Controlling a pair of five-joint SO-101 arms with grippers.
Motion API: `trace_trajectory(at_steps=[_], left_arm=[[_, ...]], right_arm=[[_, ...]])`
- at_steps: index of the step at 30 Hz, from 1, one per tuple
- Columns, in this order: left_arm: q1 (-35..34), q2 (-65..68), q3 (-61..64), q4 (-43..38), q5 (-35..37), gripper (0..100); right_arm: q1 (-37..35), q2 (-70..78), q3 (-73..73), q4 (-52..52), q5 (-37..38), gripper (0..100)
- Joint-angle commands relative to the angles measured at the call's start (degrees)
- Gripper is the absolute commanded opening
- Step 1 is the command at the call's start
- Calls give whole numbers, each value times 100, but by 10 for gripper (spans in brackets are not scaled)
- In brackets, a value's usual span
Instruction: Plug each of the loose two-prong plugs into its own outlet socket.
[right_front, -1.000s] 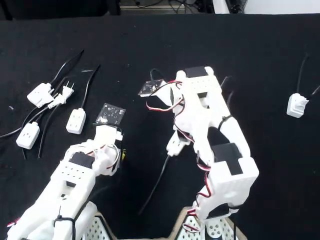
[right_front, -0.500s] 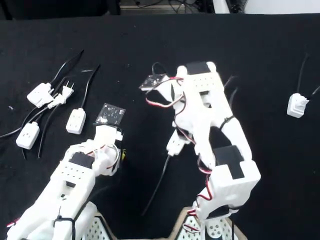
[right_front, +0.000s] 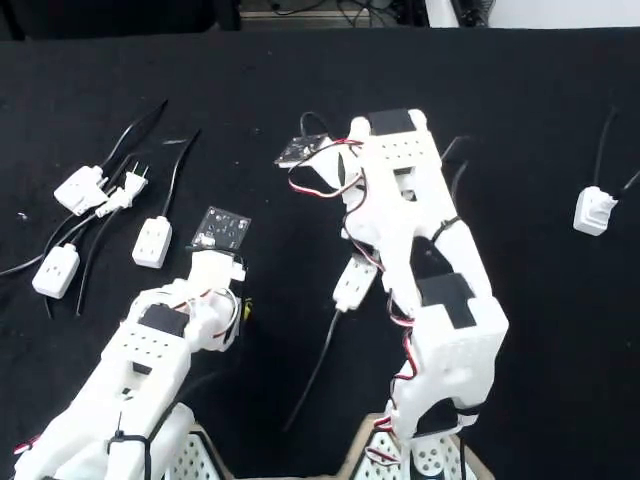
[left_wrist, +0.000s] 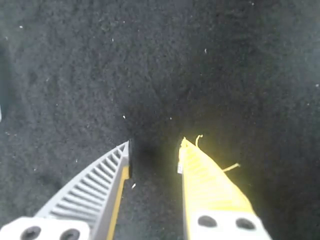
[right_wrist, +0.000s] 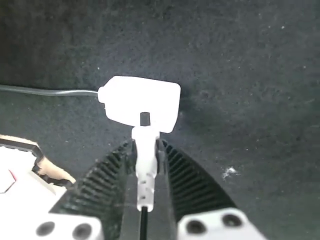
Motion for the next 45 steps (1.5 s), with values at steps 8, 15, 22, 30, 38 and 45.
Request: trace_trajectory(at_steps=[8, 15, 22, 30, 38, 45], left_arm=[[75, -97, -48, -18, 70, 166], [75, -114, -48, -18, 70, 166], [75, -123, -48, -18, 70, 166], [75, -123, -48, -18, 70, 166], [75, -123, -57, -18, 70, 166], [75, -123, -57, -18, 70, 166]], right_arm=[[440, -31, -57, -299, 343, 10], [264, -22, 31, -299, 334, 10], [176, -31, 374, -519, 316, 10], [158, -57, 479, -712, 308, 10], [149, -22, 488, -782, 246, 10], [149, -22, 532, -985, -26, 10]])
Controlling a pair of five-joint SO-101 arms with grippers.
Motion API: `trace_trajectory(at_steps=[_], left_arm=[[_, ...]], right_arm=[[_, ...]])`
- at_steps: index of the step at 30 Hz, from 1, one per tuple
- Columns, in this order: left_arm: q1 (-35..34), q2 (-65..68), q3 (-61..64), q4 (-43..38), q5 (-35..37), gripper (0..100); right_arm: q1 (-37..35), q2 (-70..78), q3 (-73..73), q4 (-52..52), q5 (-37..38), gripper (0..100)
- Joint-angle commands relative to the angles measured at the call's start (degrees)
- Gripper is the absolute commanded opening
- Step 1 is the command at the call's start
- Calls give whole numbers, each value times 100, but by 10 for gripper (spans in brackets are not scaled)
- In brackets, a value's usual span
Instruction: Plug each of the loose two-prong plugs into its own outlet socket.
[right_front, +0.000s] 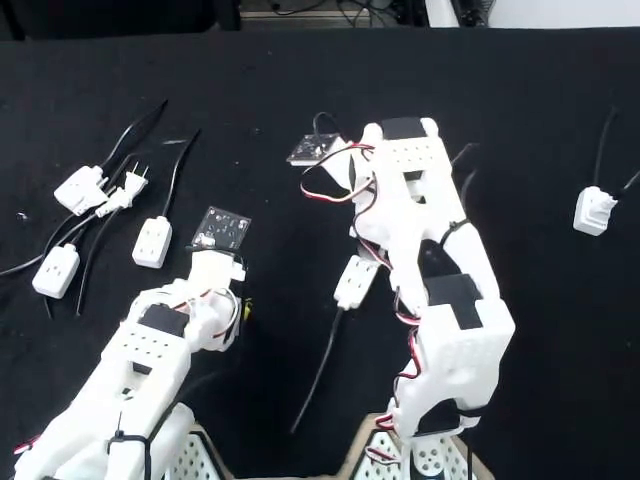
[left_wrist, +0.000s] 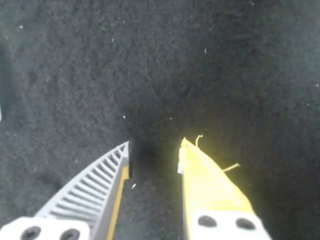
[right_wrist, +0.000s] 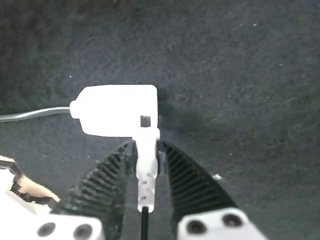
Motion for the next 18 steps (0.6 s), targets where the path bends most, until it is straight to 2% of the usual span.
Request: trace_trajectory(at_steps=[1, 18], left_arm=[[75, -123, -57, -18, 70, 166], [75, -123, -57, -18, 70, 166]], right_arm=[[-123, -13, 22, -158, -88, 10], [-501, -13, 207, 88, -79, 10]])
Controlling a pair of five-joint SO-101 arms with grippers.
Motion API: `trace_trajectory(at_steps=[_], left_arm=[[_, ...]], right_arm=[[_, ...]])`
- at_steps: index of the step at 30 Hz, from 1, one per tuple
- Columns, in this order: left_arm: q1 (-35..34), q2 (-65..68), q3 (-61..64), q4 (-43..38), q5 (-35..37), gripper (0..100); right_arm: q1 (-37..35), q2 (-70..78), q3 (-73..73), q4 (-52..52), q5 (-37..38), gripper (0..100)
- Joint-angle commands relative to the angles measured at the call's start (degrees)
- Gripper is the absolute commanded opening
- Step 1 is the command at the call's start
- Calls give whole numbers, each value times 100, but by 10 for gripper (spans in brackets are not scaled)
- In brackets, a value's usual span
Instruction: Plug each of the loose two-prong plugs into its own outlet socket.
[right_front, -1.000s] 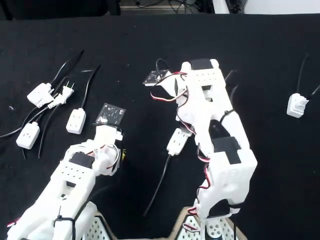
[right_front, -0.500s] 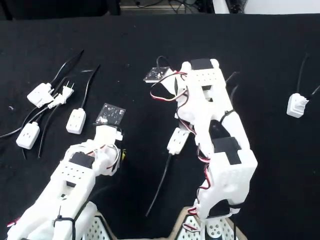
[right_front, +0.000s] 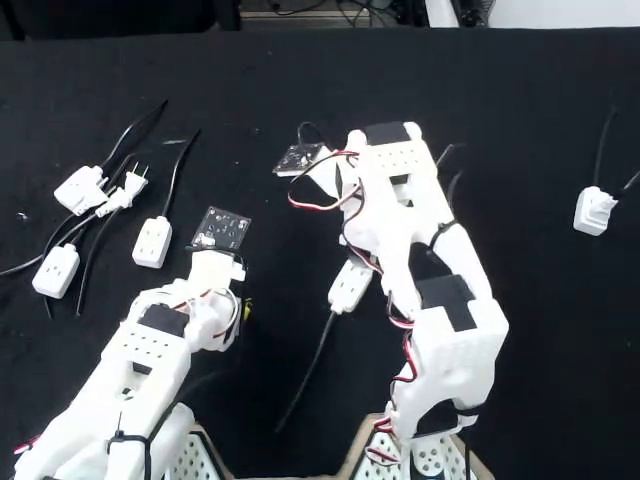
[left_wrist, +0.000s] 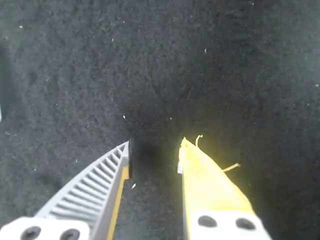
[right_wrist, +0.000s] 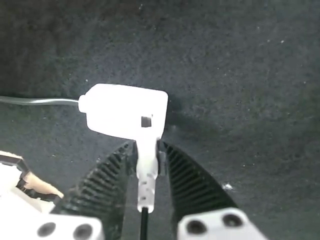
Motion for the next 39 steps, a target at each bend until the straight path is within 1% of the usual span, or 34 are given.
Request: trace_trajectory(at_steps=[1, 8, 12, 19, 22, 27, 34, 39], left_arm=[[75, -123, -57, -18, 70, 166], [75, -123, -57, -18, 70, 166], [75, -123, -66, -18, 70, 166], [75, -123, -75, -18, 70, 166], [75, -123, -66, -18, 70, 166], [84, -123, -66, -18, 70, 166], [84, -123, -75, -18, 70, 166], [84, -123, -75, -18, 70, 166]], right_arm=[[-176, -13, 31, 62, -62, 10], [-220, -4, 40, -9, -123, 10], [-211, 66, 40, -114, -651, 10], [-545, 813, -13, -123, -1090, 10], [-695, 963, -13, -158, -1099, 10], [-712, 857, -4, -176, -1099, 10], [-703, 919, 40, -774, -1099, 10], [-774, 1244, -4, -844, -1064, 10]])
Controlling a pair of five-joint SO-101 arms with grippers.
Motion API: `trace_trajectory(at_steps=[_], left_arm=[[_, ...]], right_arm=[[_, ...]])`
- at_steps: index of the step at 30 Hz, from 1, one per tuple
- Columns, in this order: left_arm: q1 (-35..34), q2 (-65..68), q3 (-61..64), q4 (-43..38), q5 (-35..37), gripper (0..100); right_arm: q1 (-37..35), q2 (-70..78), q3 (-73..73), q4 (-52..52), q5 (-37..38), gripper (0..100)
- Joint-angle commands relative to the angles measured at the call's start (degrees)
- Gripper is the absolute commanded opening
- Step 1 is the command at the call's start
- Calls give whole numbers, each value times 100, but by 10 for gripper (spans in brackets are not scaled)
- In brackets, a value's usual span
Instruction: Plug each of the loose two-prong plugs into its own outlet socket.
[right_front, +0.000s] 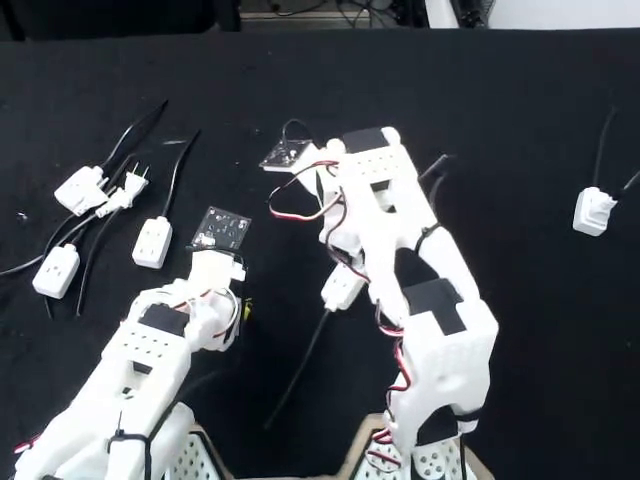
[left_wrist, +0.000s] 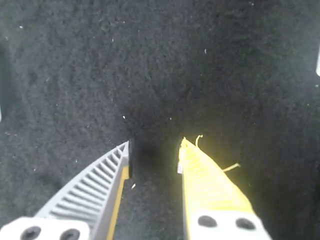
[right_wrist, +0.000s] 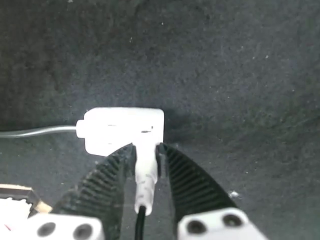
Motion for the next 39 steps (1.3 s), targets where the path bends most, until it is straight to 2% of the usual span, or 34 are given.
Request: trace_trajectory(at_steps=[1, 13, 19, 27, 39], left_arm=[[84, -123, -75, -18, 70, 166], [84, -123, -66, -18, 70, 166], [84, -123, -57, -35, 70, 166], [84, -123, -57, -53, 70, 166], [84, -123, -57, -62, 70, 166]], right_arm=[[-360, 602, 127, -352, -53, 10], [-422, 558, 813, -492, -53, 10], [-422, -409, 1938, -1204, -44, 10], [-422, -1420, 2563, -1292, 35, 10], [765, -2290, 2571, -536, 273, 10]])
